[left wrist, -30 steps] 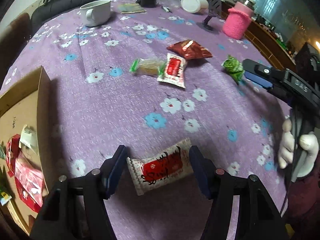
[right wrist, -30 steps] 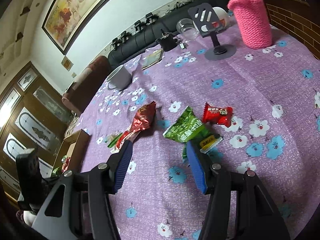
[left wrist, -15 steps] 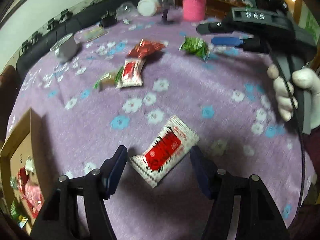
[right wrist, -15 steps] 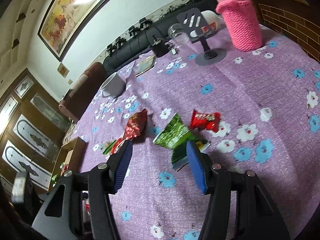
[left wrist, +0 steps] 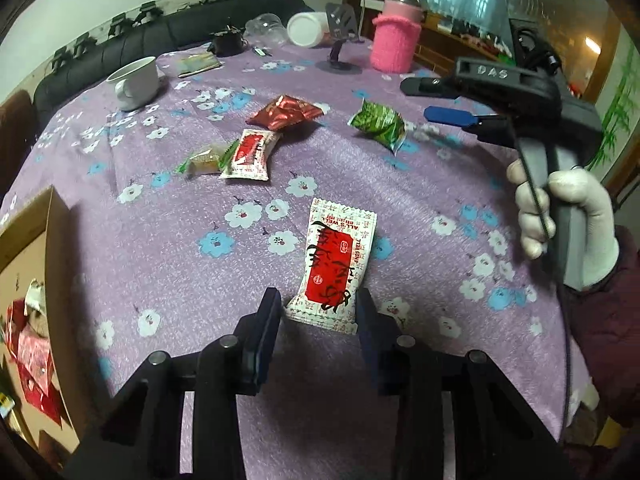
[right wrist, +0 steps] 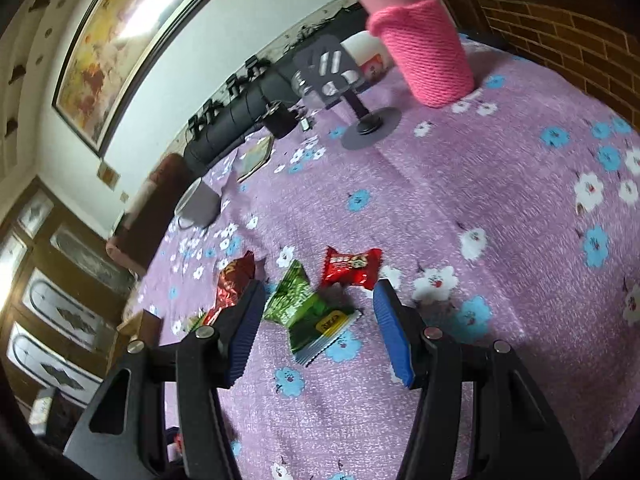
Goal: Organize snacks
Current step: 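Grasp the white-red packet with the left gripper while the right grasps the green pea packet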
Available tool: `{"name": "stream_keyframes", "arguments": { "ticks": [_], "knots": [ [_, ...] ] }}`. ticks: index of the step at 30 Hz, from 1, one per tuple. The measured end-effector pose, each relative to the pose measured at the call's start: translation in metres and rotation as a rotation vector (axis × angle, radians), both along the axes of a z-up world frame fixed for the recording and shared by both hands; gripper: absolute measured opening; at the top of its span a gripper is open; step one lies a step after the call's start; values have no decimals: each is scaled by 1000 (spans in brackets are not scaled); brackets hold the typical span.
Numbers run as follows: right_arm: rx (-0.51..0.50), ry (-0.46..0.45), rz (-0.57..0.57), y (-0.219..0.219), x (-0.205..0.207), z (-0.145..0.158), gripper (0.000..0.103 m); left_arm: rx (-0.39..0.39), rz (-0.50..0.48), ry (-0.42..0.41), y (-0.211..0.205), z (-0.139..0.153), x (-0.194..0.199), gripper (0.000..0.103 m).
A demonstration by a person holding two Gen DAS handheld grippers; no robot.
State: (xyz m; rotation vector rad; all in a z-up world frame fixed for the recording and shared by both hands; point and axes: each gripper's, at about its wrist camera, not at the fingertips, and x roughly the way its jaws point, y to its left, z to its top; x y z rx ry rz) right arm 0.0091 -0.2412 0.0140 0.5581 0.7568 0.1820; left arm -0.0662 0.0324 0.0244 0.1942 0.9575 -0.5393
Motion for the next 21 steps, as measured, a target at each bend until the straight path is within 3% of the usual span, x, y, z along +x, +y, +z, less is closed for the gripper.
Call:
{"name": "stream_keyframes", "arguments": {
  "ticks": [8, 9, 10, 16, 21],
  "knots": [
    [-337, 46, 153, 57, 24, -8, 58, -89, 93, -30, 29, 17, -16, 37],
    [-353, 54, 157, 59, 26, -11, 55, -109, 115, -34, 36, 20, -19, 37],
    [-366, 65, 164, 62, 26, -15, 34, -122, 132, -38, 42, 22, -21, 37],
    [-290, 44, 130, 52, 4, -1, 32, -228, 286, -62, 98, 32, -39, 37],
    [-249, -9, 215, 80, -25, 27, 33, -268, 453, -86, 155, 35, -55, 37]
  ]
}}
